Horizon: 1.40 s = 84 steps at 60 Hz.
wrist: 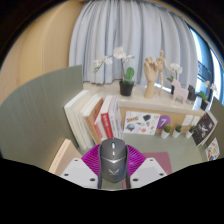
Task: Arrange mouse
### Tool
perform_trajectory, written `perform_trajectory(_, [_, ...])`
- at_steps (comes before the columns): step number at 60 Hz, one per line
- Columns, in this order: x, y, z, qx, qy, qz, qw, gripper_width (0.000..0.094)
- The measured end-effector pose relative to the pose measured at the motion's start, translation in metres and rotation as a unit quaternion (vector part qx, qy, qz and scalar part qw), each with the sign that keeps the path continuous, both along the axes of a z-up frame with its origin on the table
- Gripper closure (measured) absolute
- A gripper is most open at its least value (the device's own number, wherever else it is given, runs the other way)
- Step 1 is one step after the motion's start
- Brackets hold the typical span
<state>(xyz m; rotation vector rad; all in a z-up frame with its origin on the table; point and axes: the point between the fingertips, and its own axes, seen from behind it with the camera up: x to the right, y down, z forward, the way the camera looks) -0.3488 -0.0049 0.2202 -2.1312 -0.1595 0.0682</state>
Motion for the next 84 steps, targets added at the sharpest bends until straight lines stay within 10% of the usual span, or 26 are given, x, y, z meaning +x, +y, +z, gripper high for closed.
perform_trajectory(12, [0.097,0.041,0.048,0.045,-0.009,-0.048,0.998,0.0615])
perform_trajectory(29, [0.206,0.065,-0.090,-0.052,-0.023,-0.086,0.995,0.0617])
perform_trajectory(56, [0.186,0.063,-0.231,-0.136,0.013,-0.031,0.990,0.0602])
perform_trajectory(68, [0.189,0.065,-0.232,-0.135,0.012,-0.046,0.990,0.0422])
perform_trajectory(73, [0.185,0.060,-0.231,-0.138,-0.013,-0.023,0.990,0.0097])
perform_trajectory(84, [0.180,0.044,-0.176,-0.120,0.000,-0.027,0.992,0.0077])
